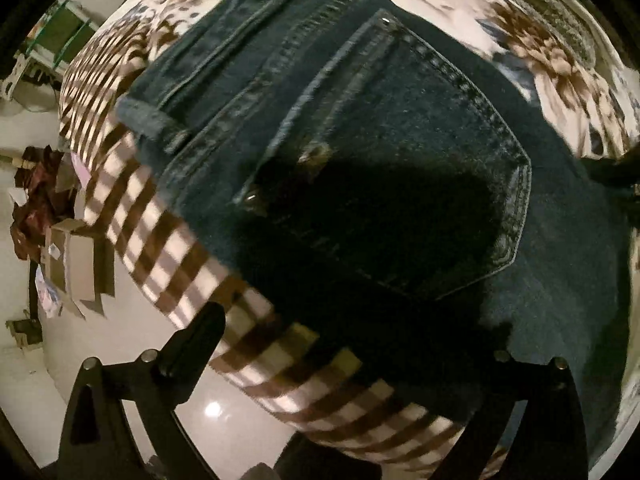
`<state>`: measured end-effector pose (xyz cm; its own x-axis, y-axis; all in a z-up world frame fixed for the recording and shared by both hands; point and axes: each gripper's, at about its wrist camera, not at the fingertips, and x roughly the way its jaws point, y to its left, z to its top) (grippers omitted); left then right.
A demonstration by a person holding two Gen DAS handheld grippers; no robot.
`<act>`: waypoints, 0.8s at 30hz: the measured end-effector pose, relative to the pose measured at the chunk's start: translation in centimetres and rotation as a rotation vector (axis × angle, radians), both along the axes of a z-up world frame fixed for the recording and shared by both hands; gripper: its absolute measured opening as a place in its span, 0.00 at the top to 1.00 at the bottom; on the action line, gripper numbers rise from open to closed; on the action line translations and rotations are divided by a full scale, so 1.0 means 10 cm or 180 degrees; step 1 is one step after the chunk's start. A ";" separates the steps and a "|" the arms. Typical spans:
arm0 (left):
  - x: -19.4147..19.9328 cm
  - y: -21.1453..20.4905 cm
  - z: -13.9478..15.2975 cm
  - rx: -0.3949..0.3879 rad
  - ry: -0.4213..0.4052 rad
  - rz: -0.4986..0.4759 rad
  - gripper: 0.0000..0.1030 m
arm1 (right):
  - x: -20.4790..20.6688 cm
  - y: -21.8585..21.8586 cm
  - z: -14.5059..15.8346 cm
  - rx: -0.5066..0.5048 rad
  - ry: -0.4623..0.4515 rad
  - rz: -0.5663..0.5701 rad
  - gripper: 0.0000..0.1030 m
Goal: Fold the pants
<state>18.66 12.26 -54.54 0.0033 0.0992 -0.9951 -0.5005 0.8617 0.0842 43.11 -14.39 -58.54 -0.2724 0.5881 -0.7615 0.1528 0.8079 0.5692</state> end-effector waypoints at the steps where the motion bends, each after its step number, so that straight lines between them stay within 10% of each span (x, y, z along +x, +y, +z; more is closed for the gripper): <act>1: -0.01 0.04 0.05 -0.0022 -0.0027 0.0036 0.00 | 0.02 -0.05 -0.07 0.0124 0.0158 -0.0134 0.91; 6: -0.03 0.43 0.41 -0.0009 -0.0324 0.0366 0.00 | 0.09 -0.47 0.15 0.0484 0.0118 -0.0590 0.53; 17: 0.03 1.66 -0.10 -0.0767 -0.0646 0.1714 0.04 | -0.05 -0.11 0.09 0.0237 0.0184 -0.0044 0.53; 18: 0.04 1.68 -0.14 -0.0801 -0.0687 0.1727 0.09 | -0.07 -0.07 0.06 0.0204 0.0184 -0.0019 0.53; 20: 0.08 1.63 -0.10 -0.0825 -0.0902 0.1609 0.58 | -0.08 -0.04 0.03 0.0157 0.0185 0.0005 0.53; 24: 0.09 1.56 0.09 -0.0690 -0.0982 0.1384 0.74 | -0.12 0.06 0.05 0.0155 0.0193 0.0124 0.53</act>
<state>19.52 27.83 -53.66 0.3012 -0.0500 -0.9522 -0.7860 0.5525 -0.2776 41.90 -13.79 -57.99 -0.3405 0.6121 -0.7137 0.1572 0.7854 0.5986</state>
